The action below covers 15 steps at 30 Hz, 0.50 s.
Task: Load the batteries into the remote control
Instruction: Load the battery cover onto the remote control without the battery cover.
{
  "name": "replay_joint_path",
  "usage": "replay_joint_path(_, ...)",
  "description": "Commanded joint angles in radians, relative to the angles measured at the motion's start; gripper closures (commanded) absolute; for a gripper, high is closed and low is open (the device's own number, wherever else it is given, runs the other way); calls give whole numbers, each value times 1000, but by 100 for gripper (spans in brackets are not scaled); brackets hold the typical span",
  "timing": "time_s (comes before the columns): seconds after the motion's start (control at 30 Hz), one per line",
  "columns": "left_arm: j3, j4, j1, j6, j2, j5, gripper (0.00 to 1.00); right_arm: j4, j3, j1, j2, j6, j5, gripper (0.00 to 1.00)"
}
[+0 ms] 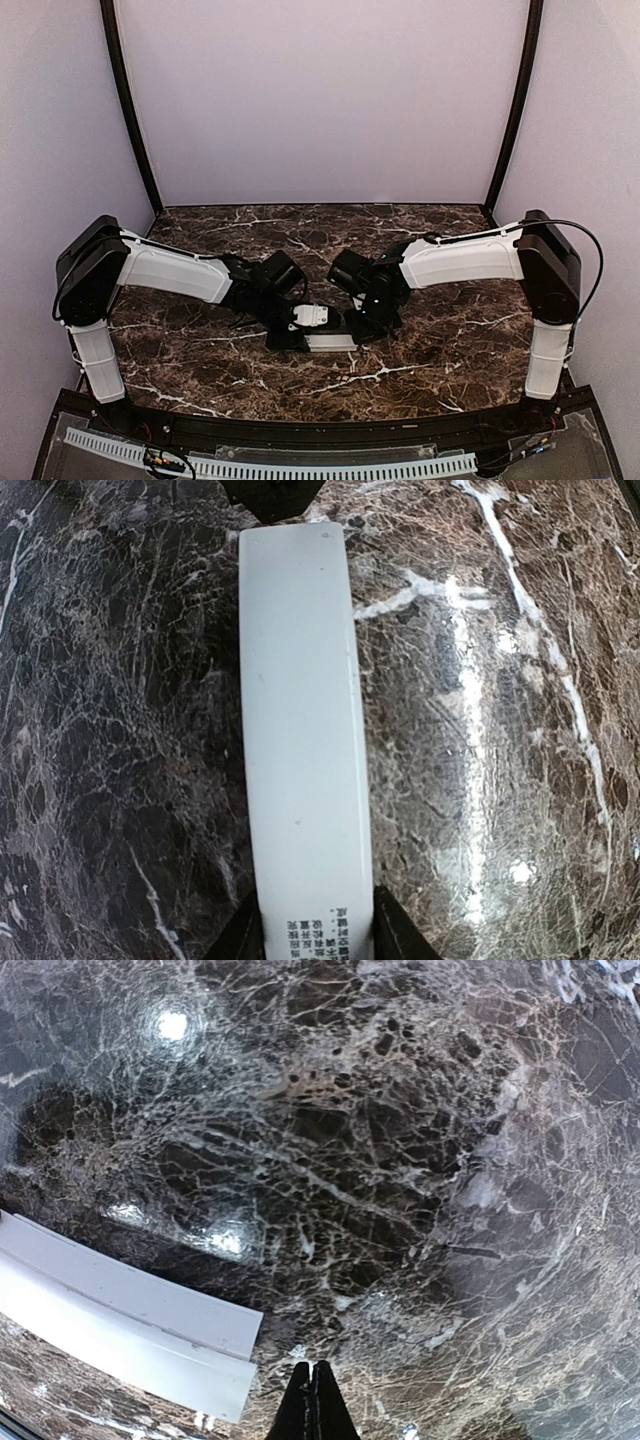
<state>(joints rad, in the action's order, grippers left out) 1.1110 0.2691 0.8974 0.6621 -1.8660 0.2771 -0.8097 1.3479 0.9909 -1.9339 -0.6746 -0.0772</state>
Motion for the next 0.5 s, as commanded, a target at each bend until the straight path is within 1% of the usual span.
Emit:
replay_joint_path(0.0, -3, 50, -5, 17, 19, 26, 65, -17, -7, 9, 9, -3, -23, 100)
replay_joint_path(0.03, -2, 53, -5, 17, 19, 26, 63, -19, -7, 9, 12, -2, -26, 100)
replay_joint_path(0.17, -3, 54, -5, 17, 22, 20, 51, -29, -11, 6, 22, 5, -37, 100)
replay_joint_path(0.3, -3, 52, -5, 16, 25, 11, 41, -33, -12, 3, 32, 12, -39, 100)
replay_joint_path(0.37, -4, 50, -5, 15, 34, 8, 38, -37, -12, -1, 41, 16, -43, 100)
replay_joint_path(0.47, -5, 42, -5, 9, 72, -1, 36, -48, -12, -13, 69, 21, -54, 100)
